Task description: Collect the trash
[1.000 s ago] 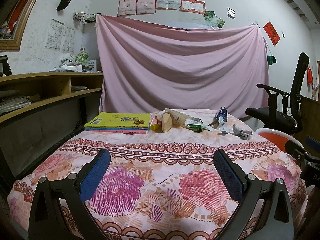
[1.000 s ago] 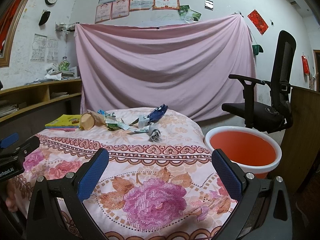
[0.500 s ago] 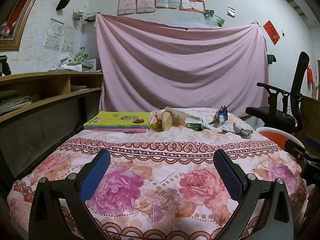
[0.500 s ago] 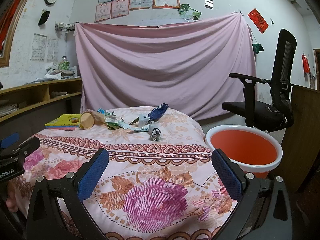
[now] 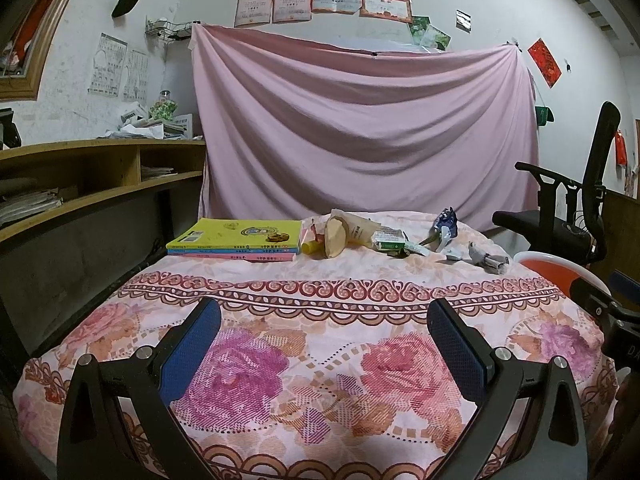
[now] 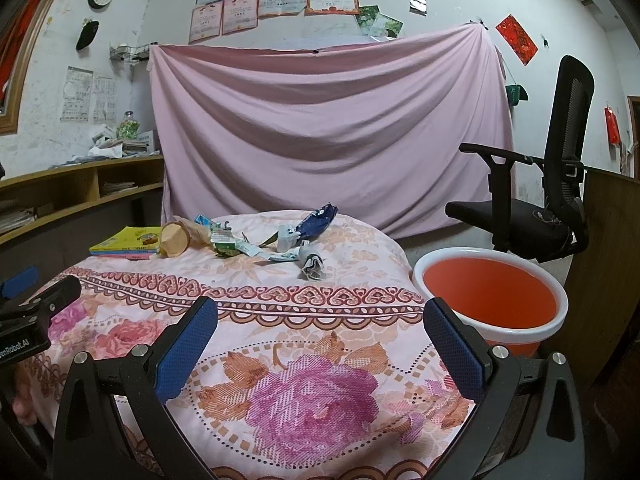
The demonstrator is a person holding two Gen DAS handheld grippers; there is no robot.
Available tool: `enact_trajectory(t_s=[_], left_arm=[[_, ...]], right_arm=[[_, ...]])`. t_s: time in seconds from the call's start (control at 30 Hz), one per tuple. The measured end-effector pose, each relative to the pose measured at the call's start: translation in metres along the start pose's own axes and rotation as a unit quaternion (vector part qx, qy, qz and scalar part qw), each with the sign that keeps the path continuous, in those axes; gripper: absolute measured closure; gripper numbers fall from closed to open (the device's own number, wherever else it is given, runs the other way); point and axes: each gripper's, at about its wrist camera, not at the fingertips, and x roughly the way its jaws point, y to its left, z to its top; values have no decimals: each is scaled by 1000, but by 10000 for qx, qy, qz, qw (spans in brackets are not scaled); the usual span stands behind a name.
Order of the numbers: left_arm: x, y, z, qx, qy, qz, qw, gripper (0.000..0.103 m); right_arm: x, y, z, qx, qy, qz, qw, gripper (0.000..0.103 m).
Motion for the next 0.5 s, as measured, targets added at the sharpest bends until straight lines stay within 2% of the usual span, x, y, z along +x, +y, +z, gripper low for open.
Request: enact_trajectory(t_s=[0.5], left_arm=[[9,-2,11,11,1,49,10000,2]], right_arm=[[10,-2,11,1,9,-10,10000,0]])
